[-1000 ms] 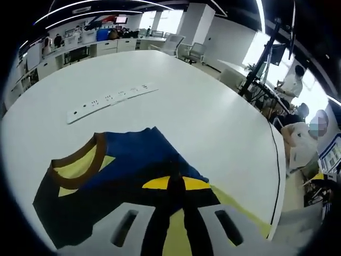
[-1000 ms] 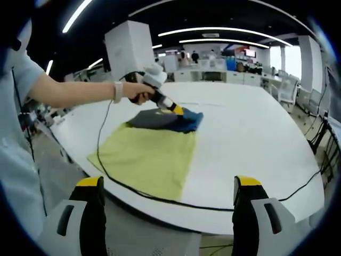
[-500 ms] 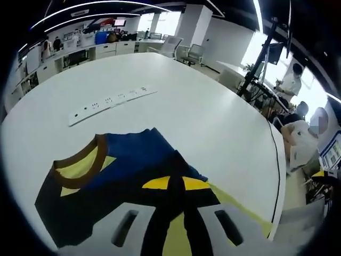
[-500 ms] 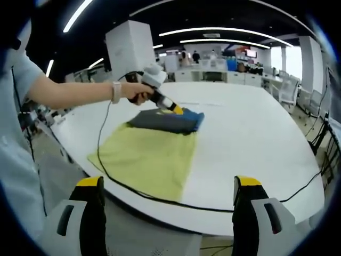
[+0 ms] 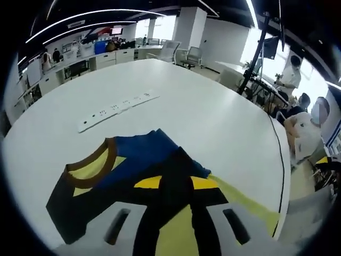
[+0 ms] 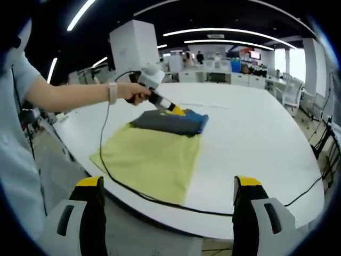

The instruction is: Fold the garment on the visible template until the final outline fits inside the template.

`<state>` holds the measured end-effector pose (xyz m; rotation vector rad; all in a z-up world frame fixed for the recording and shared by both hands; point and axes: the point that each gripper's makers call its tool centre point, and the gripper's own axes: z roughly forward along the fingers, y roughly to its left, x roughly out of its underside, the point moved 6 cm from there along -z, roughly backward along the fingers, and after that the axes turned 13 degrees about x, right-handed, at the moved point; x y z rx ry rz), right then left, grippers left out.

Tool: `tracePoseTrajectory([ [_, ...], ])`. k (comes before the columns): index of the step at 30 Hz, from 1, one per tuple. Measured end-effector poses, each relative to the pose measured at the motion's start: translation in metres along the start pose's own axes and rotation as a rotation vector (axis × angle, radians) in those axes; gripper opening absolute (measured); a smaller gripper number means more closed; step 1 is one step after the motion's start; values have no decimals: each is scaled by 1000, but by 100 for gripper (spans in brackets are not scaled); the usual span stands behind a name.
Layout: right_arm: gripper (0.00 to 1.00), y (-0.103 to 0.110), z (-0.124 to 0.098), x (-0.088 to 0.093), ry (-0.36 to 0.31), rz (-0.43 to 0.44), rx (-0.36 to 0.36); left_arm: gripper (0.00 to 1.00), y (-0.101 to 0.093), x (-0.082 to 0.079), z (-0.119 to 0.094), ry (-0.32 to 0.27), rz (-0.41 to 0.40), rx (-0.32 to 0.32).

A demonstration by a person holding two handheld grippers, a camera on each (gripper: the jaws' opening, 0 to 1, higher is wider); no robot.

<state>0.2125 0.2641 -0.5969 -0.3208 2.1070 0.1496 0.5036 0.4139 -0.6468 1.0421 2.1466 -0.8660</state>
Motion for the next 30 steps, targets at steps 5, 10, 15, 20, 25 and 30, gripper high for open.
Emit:
tracePoseTrajectory([
  [5,100,2,0,-2,-2,-9,-4,21,-1,-1,-7,-11,17,-6],
  [10,100,1,-1,-4,-4,-15,-1,26,-6,2,-18,-11,51,-4],
  [15,100,4,0,-5,-7,-24,-8,35,-15,8,-27,-2,71,18],
  [20,100,6,1,-7,-10,-32,-18,44,-18,13,-35,5,103,14],
  [25,100,6,0,-10,-17,-40,-23,47,-21,15,-44,14,121,13],
  [30,100,6,0,-11,-20,-49,-26,55,-30,10,-57,-12,139,24],
])
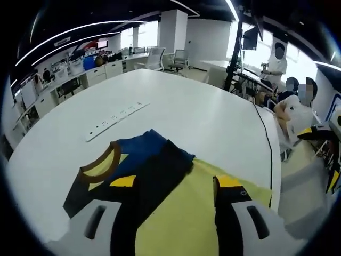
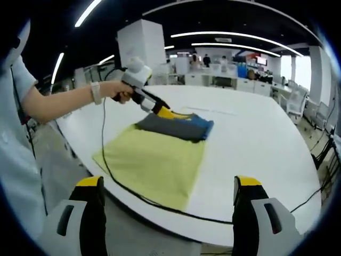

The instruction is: Fold the garment on the visible template until the final outline fits inside the template.

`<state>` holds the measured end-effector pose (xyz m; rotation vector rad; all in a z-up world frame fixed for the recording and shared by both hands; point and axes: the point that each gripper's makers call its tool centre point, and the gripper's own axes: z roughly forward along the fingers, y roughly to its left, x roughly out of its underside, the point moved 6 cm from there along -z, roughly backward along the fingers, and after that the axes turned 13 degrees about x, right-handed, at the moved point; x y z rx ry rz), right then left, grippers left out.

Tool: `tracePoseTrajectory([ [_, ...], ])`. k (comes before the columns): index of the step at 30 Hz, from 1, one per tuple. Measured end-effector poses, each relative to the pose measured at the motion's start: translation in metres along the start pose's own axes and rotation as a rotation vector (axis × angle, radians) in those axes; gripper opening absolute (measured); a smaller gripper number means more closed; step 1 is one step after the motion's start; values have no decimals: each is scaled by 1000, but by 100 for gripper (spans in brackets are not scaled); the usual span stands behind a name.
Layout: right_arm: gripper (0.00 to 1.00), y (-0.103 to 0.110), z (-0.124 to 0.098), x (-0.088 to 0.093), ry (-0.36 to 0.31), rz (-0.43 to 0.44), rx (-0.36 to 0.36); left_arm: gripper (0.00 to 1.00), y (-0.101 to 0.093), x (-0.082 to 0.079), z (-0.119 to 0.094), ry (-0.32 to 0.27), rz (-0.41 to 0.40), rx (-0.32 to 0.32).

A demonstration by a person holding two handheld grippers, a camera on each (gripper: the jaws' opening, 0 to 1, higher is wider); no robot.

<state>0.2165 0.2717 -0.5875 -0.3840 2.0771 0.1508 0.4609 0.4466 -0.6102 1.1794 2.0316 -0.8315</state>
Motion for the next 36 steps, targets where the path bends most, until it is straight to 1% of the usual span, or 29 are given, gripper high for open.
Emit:
tracePoseTrajectory([
  [4,100,2,1,-2,1,-11,-8,61,-4,-1,-8,13,26,-5],
  [9,100,2,1,-4,-3,-21,-8,69,-7,2,-17,19,48,-4],
  [10,100,2,1,-4,-4,-23,-8,71,-8,3,-18,19,49,-7],
  [12,100,2,1,-5,-6,-26,-13,80,-6,7,-19,24,50,-14],
  [13,100,3,1,-5,-7,-30,-16,82,-6,8,-20,28,48,-14],
  [15,100,4,1,-6,-8,-33,-17,80,-7,13,-23,40,42,-10],
  [19,100,5,1,-7,-8,-41,-21,86,-10,18,-28,43,44,-8],
  [21,100,5,1,-8,-8,-44,-23,87,-12,22,-32,46,45,-5],
  [27,100,9,3,-10,-5,-62,-41,94,-17,27,-41,48,45,-15],
  [29,100,10,3,-11,-6,-68,-46,95,-19,29,-46,55,47,-16],
  [31,100,10,3,-12,-6,-73,-50,94,-20,31,-50,60,52,-23],
  [32,100,11,2,-13,-8,-76,-51,95,-20,31,-54,61,57,-38],
  [36,100,10,2,-15,-10,-83,-48,96,-22,33,-64,71,73,-60],
])
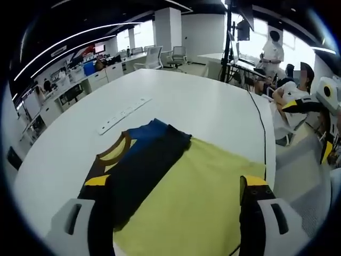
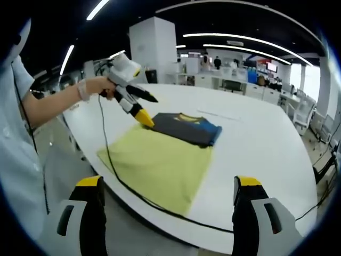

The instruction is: Fold the garment on the visible template until the final outline fits inside the template.

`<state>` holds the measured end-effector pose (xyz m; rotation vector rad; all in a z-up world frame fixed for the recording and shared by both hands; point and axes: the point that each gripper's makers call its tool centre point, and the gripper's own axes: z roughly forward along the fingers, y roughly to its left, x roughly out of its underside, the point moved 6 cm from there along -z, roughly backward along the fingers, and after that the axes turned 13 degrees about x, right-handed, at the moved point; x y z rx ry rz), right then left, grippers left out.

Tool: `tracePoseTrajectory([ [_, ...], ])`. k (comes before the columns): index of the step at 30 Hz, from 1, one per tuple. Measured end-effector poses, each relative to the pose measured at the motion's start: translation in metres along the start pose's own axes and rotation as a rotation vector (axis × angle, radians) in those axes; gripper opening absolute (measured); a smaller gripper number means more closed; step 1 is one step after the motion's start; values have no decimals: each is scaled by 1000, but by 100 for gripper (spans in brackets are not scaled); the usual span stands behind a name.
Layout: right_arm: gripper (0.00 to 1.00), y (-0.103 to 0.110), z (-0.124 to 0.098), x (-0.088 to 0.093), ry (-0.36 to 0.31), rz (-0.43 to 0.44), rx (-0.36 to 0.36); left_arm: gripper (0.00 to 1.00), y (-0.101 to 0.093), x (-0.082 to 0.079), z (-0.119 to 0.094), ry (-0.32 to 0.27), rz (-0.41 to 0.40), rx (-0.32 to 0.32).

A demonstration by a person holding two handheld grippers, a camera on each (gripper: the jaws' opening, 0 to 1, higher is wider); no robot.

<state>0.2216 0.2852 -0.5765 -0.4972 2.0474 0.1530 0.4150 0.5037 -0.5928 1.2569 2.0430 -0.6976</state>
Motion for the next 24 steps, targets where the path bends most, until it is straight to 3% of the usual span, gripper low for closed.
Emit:
tracePoseTrajectory([
  [24,100,2,1,-12,-14,-54,-9,100,-19,30,-61,-46,-61,-74],
])
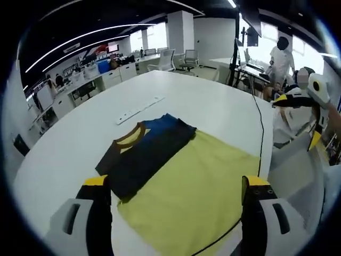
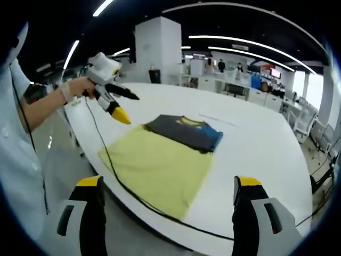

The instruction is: Fold the garment on the visible template until the final outline fits inside the template.

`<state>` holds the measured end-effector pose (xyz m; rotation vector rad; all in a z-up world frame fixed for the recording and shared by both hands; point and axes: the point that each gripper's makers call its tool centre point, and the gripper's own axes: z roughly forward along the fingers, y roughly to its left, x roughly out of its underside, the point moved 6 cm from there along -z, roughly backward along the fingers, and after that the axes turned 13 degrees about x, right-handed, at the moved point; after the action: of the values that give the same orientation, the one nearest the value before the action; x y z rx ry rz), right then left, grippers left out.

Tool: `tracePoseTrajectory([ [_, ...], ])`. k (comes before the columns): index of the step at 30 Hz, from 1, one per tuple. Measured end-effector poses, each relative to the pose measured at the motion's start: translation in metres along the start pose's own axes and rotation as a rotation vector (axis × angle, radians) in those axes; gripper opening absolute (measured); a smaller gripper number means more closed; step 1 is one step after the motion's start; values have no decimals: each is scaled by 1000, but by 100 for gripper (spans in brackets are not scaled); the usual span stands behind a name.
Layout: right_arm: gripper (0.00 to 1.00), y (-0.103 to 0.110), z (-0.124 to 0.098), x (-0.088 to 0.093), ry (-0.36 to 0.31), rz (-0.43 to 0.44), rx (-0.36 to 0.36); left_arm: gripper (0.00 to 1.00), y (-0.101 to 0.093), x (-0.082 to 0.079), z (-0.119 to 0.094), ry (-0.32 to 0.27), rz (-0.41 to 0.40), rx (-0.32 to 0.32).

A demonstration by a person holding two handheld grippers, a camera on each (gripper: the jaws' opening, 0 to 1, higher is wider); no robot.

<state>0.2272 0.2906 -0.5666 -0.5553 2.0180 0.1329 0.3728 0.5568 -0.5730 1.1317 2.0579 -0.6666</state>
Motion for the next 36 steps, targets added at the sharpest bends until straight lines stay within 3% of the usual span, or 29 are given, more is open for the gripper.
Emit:
tracePoseTrajectory([
  [5,100,2,1,-2,-3,-7,-8,100,-5,-1,-12,-32,-7,-14],
  [21,100,1,3,-6,-8,-26,-16,100,-17,12,-41,-14,-12,-58],
  [36,100,1,4,-7,-4,-43,-33,100,-30,16,-77,-35,-3,-121],
])
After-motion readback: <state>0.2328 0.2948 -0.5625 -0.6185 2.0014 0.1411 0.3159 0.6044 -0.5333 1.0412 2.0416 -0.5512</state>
